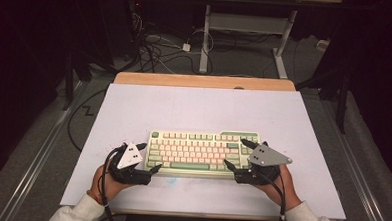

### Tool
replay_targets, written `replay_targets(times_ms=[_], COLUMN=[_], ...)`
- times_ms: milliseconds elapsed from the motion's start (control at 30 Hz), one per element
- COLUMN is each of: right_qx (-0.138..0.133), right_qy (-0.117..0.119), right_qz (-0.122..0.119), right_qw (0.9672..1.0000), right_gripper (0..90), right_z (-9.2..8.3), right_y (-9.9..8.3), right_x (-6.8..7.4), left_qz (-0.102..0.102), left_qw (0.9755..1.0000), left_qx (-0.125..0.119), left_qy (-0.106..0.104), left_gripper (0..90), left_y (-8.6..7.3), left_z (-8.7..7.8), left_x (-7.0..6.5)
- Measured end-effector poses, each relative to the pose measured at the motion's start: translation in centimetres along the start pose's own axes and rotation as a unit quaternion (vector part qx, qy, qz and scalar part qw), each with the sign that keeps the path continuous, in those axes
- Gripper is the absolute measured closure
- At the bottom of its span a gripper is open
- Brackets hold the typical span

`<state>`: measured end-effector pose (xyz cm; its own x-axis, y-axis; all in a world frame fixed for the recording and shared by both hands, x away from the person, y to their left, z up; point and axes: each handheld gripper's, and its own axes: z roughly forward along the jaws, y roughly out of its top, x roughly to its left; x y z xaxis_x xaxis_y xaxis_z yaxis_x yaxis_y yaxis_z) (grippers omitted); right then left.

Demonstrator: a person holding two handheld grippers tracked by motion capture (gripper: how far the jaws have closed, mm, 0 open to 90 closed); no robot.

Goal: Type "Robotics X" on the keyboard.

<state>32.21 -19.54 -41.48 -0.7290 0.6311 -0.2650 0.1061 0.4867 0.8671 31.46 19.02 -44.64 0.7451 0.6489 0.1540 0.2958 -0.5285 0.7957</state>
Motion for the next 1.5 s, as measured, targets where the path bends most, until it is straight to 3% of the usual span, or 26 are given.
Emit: replay_targets(times_ms=[267,467,733,933,1067,1500], right_qx=[-0.007,0.001,0.003,0.007,0.006,0.013], right_qy=[-0.010,-0.019,-0.024,-0.025,-0.024,-0.019], right_qz=[0.002,0.001,-0.002,-0.003,-0.006,-0.009], right_qw=[0.9999,0.9998,0.9997,0.9996,0.9997,0.9997], right_gripper=[19.0,19.6,20.2,20.6,20.9,20.9], right_z=[-1.3,-2.0,-2.7,-2.9,-2.8,-2.5], right_y=[-1.2,-2.0,-2.9,-3.2,-3.2,-3.3], right_x=[-0.3,-0.6,-0.7,-0.4,-0.4,-0.1], left_qz=[0.010,0.015,0.024,0.029,0.032,0.042], left_qw=[0.9998,0.9996,0.9982,0.9960,0.9948,0.9915], left_qx=[0.002,0.006,0.006,0.023,0.033,0.071], left_qy=[-0.015,-0.022,-0.055,-0.082,-0.091,-0.101], left_gripper=[20.4,32.7,56.6,78.2,87.3,87.9], left_y=[1.3,2.1,2.8,3.6,4.2,5.3], left_z=[1.0,1.7,2.6,3.8,4.6,6.9], left_x=[-0.4,-0.5,-0.7,-0.9,-1.1,-1.6])
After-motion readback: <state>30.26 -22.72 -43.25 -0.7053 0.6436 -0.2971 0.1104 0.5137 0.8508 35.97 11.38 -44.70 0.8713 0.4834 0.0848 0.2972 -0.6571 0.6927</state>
